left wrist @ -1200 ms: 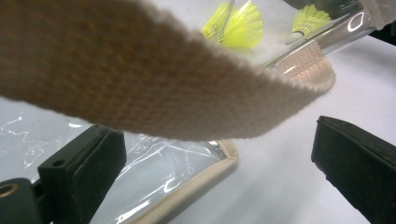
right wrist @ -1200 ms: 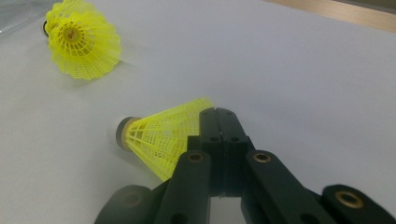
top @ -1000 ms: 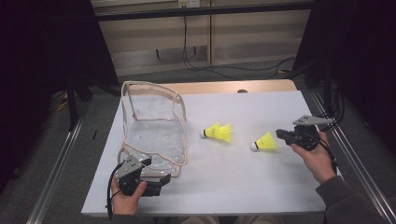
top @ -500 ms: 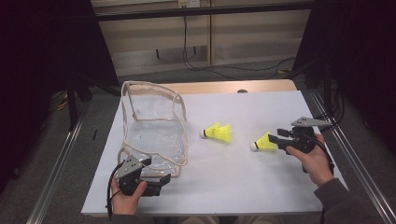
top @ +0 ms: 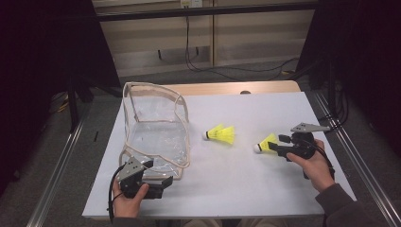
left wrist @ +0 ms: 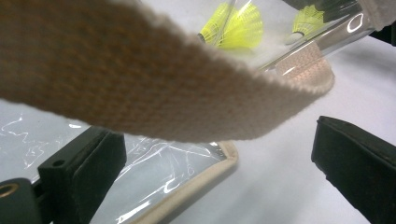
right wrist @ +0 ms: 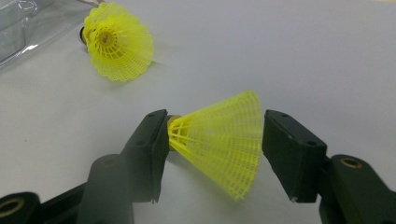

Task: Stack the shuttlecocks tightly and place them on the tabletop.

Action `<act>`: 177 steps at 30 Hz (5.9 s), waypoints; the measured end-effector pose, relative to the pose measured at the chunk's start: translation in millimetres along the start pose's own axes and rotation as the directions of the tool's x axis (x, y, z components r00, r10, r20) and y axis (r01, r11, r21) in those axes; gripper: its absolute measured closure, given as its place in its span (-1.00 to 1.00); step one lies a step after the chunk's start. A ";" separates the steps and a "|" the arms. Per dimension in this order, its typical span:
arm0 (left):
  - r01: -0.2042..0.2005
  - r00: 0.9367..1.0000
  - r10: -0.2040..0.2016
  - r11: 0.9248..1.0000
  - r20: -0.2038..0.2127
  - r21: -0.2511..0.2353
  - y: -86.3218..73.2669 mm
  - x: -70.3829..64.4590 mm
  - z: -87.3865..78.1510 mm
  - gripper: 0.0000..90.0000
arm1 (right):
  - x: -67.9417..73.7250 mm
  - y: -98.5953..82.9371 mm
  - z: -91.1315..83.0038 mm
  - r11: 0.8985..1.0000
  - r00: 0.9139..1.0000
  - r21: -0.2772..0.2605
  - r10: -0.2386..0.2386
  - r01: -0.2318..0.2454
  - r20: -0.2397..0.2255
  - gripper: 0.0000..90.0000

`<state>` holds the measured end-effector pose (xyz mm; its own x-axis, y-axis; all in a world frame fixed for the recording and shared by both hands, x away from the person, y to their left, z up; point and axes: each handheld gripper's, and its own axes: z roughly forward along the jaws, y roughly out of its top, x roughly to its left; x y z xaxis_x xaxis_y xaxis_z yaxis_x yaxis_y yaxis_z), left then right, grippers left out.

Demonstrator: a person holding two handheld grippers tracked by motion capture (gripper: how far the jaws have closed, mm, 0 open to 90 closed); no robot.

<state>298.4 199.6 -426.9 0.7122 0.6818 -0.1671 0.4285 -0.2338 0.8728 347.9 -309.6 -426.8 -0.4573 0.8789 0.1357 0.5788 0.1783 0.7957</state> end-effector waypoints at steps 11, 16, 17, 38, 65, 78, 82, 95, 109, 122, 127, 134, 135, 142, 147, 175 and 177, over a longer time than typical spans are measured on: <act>-0.002 1.000 0.002 1.000 0.000 0.001 0.1 -0.1 -0.1 -0.93 | 4.7 -6.5 5.1 0.999 0.999 0.032 -0.021 0.022 -0.036 0.33; 0.001 1.000 -0.001 1.000 -0.002 0.000 0.0 -0.4 -0.1 -0.93 | 9.1 -9.7 7.5 0.997 0.995 0.045 -0.060 0.064 -0.084 0.82; 0.001 1.000 -0.001 1.000 -0.001 0.000 0.0 -0.3 -0.1 -0.93 | 10.1 -9.7 7.9 0.997 0.993 0.047 -0.062 0.067 -0.096 0.88; 0.000 1.000 0.000 1.000 0.003 -0.001 -0.3 -0.4 -1.4 -0.93 | 15.5 0.8 9.2 0.997 0.989 0.010 -0.073 0.075 -0.125 0.99; 0.004 1.000 -0.004 1.000 -0.001 -0.014 -1.1 -0.5 -3.3 -0.93 | 26.5 13.8 15.4 0.997 0.985 -0.018 -0.072 0.070 -0.156 0.99; 0.006 1.000 -0.006 1.000 0.001 -0.019 -1.5 -0.1 -3.3 -0.93 | 27.5 16.6 16.9 0.998 0.984 -0.022 -0.070 0.067 -0.163 0.99; 0.006 1.000 -0.006 1.000 0.001 -0.019 -1.2 0.0 -3.2 -0.93 | 29.2 18.8 18.7 0.997 0.983 -0.032 -0.076 0.072 -0.169 0.99; 0.006 1.000 -0.006 1.000 -0.008 -0.023 -1.3 -0.1 -5.4 -0.93 | 31.8 20.8 24.3 0.998 0.983 -0.033 -0.063 0.059 -0.171 0.99; 0.007 1.000 -0.008 1.000 -0.006 -0.023 -1.3 -0.1 -4.8 -0.94 | 34.4 23.7 28.7 0.998 0.984 -0.039 -0.059 0.053 -0.169 0.99; 0.005 1.000 -0.006 1.000 -0.006 -0.023 -1.3 0.0 -4.9 -0.94 | 40.4 26.7 33.6 0.997 0.982 -0.038 -0.071 0.065 -0.173 0.99; 0.006 1.000 -0.006 1.000 -0.005 -0.023 -1.4 0.0 -5.0 -0.94 | 41.4 27.3 35.5 0.997 0.982 -0.036 -0.071 0.066 -0.178 0.99; 0.006 1.000 -0.006 1.000 -0.005 -0.023 -1.3 0.1 -5.0 -0.94 | 42.8 28.3 36.9 0.997 0.981 -0.036 -0.073 0.068 -0.177 0.99; 0.006 1.000 -0.006 1.000 -0.005 -0.023 -1.3 0.1 -5.0 -0.94 | 42.9 28.5 37.0 0.997 0.981 -0.036 -0.074 0.068 -0.177 0.99; 0.006 1.000 -0.006 1.000 -0.005 -0.024 -1.3 0.1 -5.0 -0.94 | 43.4 29.5 38.4 0.997 0.982 -0.040 -0.068 0.062 -0.179 0.99; 0.006 1.000 -0.006 1.000 -0.004 -0.024 -1.4 0.3 -5.0 -0.94 | 44.5 29.7 40.1 0.997 0.982 -0.040 -0.067 0.061 -0.178 0.99; 0.007 1.000 -0.007 1.000 -0.005 -0.025 -1.5 0.3 -5.0 -0.93 | 47.1 31.8 45.7 0.998 0.983 -0.046 -0.056 0.049 -0.177 0.99; 0.006 1.000 -0.006 1.000 -0.005 -0.025 -1.4 0.2 -4.9 -0.93 | 48.1 32.1 46.2 0.998 0.983 -0.047 -0.055 0.048 -0.177 0.99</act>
<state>295.2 203.5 -426.0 0.7070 0.6865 -0.1701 0.4189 -0.2127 0.8828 375.8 -241.2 -422.0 -0.6007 0.7757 0.1935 0.5238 0.1991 0.8283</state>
